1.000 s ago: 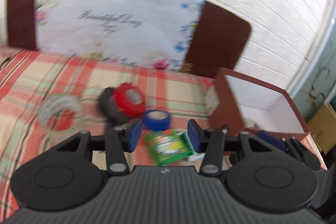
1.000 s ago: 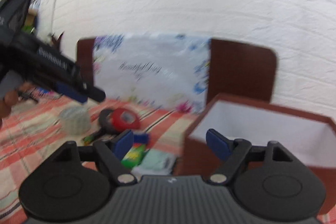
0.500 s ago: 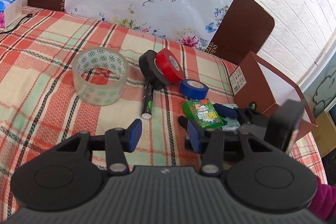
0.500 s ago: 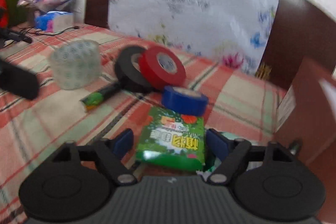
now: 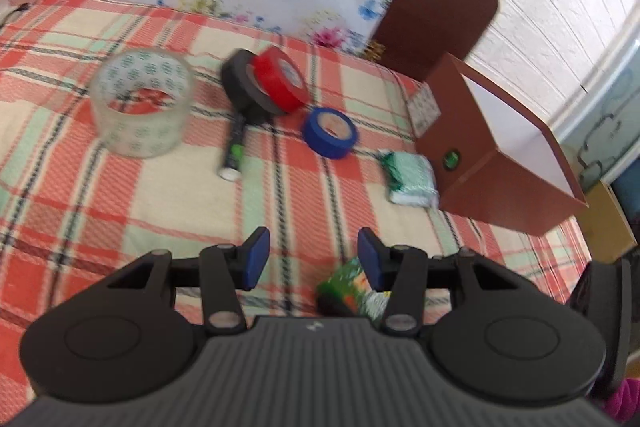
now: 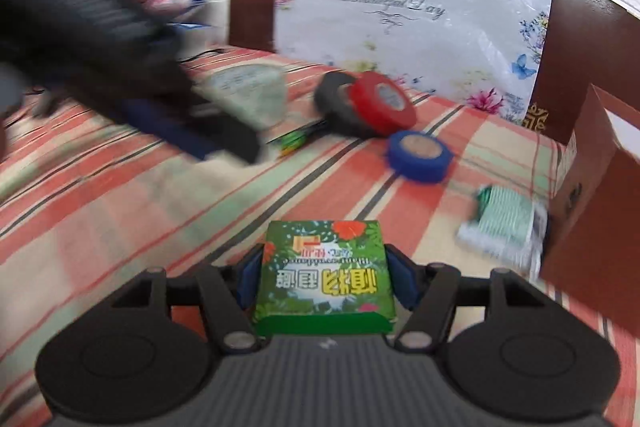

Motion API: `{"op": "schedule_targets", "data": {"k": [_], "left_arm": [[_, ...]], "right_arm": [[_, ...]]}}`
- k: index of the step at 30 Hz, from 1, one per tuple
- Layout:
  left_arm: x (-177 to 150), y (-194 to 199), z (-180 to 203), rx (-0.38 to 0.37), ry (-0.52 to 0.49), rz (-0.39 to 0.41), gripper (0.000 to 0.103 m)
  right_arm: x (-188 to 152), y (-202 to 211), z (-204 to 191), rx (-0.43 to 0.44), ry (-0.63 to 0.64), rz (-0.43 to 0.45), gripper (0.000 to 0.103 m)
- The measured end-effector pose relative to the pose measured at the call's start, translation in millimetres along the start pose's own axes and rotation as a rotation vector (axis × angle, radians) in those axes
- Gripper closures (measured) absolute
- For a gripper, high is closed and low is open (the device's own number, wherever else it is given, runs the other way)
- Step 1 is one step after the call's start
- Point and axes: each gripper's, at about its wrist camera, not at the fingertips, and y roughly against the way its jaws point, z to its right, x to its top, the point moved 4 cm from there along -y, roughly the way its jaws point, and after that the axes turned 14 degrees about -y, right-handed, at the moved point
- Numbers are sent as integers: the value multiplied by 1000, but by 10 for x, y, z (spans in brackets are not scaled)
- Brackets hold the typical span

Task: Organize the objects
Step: 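Grasp the second green box with the left gripper and carry it over, then lower the second green box into the brown box and release it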

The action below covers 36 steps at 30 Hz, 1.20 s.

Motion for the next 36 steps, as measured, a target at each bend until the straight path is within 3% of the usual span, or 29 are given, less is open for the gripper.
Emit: {"op": "schedule_targets", "data": {"k": [1,3,4,13,14,15,17,20,25,28,36], "left_arm": [[-14,-28,65,-11,-14,-13,50],[-45,-85,192,-31,-44,-41,49],[-60,-109,244,-41,-56,-51,49],[-237,-184,405,-33,-61,-165,41],[-282,-252,416,-47,-51,-190,43],[-322,-334,439,-62,-42,-214,45],[-278,-380,551,-49,-88,-193,47],[-31,-379,767,-64,-162,-172,50],[653,-360,1398,-173,-284,-34,50],[960,-488,1886,-200,-376,30,50],[1231,-1241,2721,-266,-450,0,51]], "right_arm": [[-53,73,10,5,-12,1,39],[-113,186,76,4,-51,-4,26],[-127,217,120,4,-71,-8,25],[-177,261,143,14,-94,-23,24],[-189,264,150,18,-97,-22,26],[-190,265,152,26,-97,-20,41],[-193,265,138,26,-90,-10,41],[-118,338,240,-31,-114,48,41],[313,822,714,-161,-158,283,41],[539,1078,1129,-252,-184,387,41],[586,1199,2148,-439,-278,420,41]]}}
